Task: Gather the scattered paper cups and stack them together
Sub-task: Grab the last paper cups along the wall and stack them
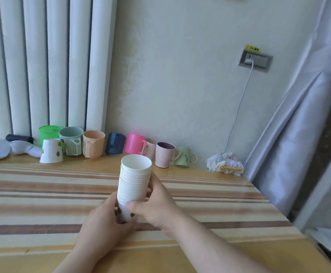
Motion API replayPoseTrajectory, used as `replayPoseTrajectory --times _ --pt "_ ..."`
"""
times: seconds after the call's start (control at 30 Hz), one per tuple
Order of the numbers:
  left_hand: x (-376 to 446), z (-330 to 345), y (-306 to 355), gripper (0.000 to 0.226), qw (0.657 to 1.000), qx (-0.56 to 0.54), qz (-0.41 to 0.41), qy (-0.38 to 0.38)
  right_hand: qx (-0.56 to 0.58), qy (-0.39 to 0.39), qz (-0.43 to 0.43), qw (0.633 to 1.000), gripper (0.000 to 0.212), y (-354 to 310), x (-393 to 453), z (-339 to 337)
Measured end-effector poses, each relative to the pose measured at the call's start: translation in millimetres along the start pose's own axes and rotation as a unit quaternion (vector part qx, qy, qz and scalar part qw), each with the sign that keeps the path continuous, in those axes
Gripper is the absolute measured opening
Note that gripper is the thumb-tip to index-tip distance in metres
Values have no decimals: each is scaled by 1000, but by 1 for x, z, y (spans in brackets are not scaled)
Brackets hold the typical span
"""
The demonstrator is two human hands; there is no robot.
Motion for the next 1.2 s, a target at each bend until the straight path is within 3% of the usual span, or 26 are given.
replayPoseTrajectory --times 0.23,0.33,0.43,0.53,0.63,0.73,0.87,1.07,1.2 --pt "-3 8 4 71 994 9 24 -108 -44 64 27 997 61 49 -6 14" --pt "-1 5 0 79 997 8 12 -74 -68 74 16 995 61 50 -5 12" --pt "0 -4 -10 57 998 -41 -39 8 -82 79 18 993 53 52 -3 10" --pt "9 -22 -27 13 986 -103 -117 54 -96 77 32 992 44 53 -5 12" --pt "26 -34 -45 28 969 -167 -182 3 -104 71 40 991 41 53 -7 12" --pt "47 -71 -69 21 981 -73 -180 -14 -105 52 34 993 39 48 -7 15" --pt "86 -132 -115 4 982 29 -184 28 -106 51 17 993 38 47 -5 17" --pt "162 -202 -136 70 947 239 -176 119 -127 58 11 990 42 48 4 19" --pt "192 -206 -161 74 937 237 -234 105 -133 48 7 990 43 48 10 22"
Point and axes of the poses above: each hand's wrist, its own x-axis towards the middle knuckle, its own z-axis out of the palm, y = z × x, the point moved 10 cm from there along x, towards the middle knuckle, and after that the axes turned 10 degrees about z, right-handed, at the moved point
